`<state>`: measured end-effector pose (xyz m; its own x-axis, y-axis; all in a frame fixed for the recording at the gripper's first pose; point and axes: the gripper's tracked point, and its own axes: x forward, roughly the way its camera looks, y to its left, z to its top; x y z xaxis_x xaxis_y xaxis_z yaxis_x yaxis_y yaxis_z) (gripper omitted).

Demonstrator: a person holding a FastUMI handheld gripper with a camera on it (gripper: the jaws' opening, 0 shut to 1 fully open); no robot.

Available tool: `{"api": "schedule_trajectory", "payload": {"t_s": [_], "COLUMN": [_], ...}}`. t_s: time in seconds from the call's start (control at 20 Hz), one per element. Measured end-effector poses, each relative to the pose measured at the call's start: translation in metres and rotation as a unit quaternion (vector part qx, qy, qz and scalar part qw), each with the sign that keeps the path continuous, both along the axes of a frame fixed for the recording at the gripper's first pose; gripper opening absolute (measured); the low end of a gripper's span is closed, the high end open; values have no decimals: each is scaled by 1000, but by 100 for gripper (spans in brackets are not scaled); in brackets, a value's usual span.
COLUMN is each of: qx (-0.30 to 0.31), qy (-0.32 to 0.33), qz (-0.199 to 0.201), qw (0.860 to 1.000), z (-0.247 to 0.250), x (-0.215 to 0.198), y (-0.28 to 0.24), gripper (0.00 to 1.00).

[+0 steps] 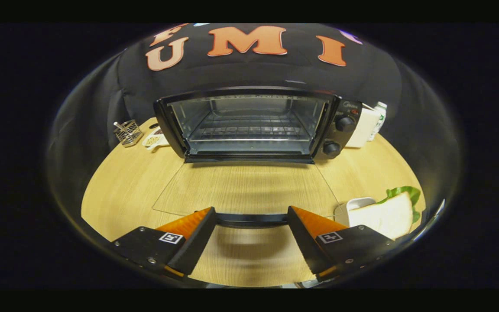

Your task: Open the toaster oven, put the food inside, and close the toaster oven door.

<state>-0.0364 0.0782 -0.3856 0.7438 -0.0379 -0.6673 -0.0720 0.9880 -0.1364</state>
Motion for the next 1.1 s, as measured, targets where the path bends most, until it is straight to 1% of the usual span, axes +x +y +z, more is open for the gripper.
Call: {"api": "schedule_trajectory", "payload": {"t_s": [0.3,0.5,0.6,0.75,0.95,1.1], "qx": [-4,14,53,92,98,121], "qy": [16,24,29,2,-17,-50], "qz": [6,19,26,28,25,5], "qw": [1000,999,998,995,995,991], "z": [-27,-14,4,48,102,140], "x": [0,4,4,13,17,19], "y": [1,0,0,-21,-74,-117], "gripper": [97,97,99,99,99,99]}}
